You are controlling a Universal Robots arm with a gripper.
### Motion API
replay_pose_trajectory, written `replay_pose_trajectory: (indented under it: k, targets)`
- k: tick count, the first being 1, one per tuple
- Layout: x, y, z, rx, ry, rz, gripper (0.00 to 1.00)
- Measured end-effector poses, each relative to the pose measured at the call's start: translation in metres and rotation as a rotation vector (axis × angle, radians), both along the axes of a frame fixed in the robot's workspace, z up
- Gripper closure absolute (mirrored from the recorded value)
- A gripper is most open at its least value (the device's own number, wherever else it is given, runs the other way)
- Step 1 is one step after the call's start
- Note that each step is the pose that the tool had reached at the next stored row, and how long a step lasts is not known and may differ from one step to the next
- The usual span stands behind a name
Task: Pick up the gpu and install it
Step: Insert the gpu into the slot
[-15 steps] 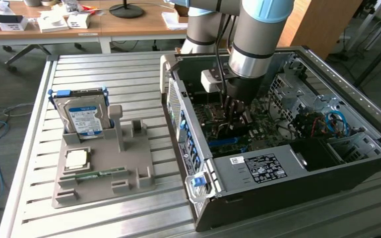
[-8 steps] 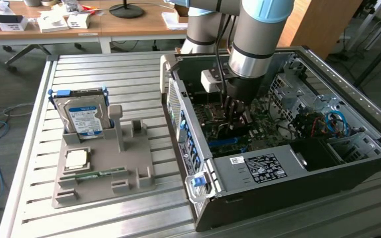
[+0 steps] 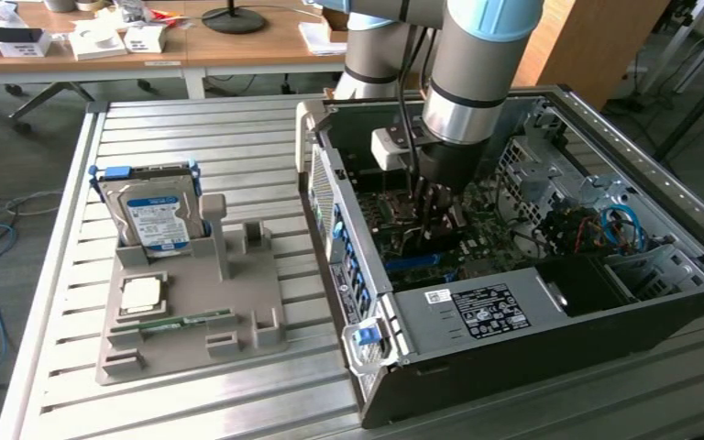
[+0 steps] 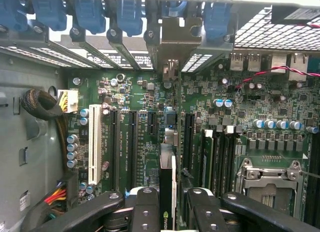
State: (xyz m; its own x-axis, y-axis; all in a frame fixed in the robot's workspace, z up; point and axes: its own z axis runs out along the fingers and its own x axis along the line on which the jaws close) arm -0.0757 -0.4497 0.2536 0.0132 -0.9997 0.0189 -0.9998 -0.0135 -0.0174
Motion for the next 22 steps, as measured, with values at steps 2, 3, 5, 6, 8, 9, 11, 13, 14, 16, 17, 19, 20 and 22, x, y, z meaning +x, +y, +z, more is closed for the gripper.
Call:
replay_pose_trajectory:
  k: [2, 3, 5, 6, 8, 9, 11, 13, 14, 16, 17, 19, 20, 22]
  targets:
    - [0.0, 0.0, 0.0, 0.0, 0.0, 0.0, 0.74]
    - [0.0, 0.0, 0.0, 0.0, 0.0001, -0.001, 0.74]
    - [0.0, 0.0, 0.0, 0.0, 0.0, -0.004, 0.74]
    - [0.0, 0.0, 0.0001, -0.0001, 0.0001, -0.006, 0.74]
    - [0.0, 0.0, 0.0001, -0.0001, 0.0001, -0.01, 0.74]
    - [0.0, 0.0, 0.0001, -0.0001, 0.0001, -0.011, 0.74]
    - [0.0, 0.0, 0.0001, -0.0001, 0.0001, -0.012, 0.74]
    - [0.0, 0.0, 0.0001, -0.0001, 0.0001, -0.016, 0.74]
    - [0.0, 0.0, 0.0001, -0.0001, 0.0001, -0.019, 0.74]
    - [0.0, -0.0001, 0.0001, -0.0001, 0.0001, -0.023, 0.74]
    - [0.0, -0.0002, 0.0, 0.0, 0.0001, -0.025, 0.74]
    - [-0.0001, -0.0006, 0.0, -0.0001, 0.0001, -0.027, 0.74]
    - [0.0, -0.0007, 0.0, 0.0, 0.0001, -0.027, 0.74]
    - [0.0, -0.0009, -0.0002, 0.0, 0.0001, -0.029, 0.74]
